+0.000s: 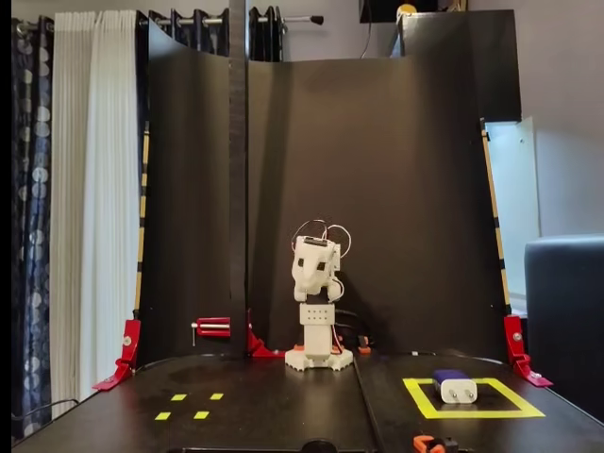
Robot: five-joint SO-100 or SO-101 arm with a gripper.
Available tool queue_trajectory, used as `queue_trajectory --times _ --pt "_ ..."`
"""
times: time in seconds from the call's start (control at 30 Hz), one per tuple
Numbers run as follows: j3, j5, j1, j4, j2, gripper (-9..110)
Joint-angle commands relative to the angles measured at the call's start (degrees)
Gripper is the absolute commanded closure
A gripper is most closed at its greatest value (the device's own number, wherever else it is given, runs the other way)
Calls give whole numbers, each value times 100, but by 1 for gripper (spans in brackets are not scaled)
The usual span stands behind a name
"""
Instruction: Grasp a block and put it in the designated area.
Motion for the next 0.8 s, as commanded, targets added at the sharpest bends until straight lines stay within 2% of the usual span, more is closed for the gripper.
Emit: queue_trajectory --times 0.0,0.13,0.4,0.77 --pt "299 167 -88 18 422 101" --pt "993 211 -255 79 932 101" --pt "1011 316 -422 1635 1230 102" --pt "1011 220 -492 2602 1292 102"
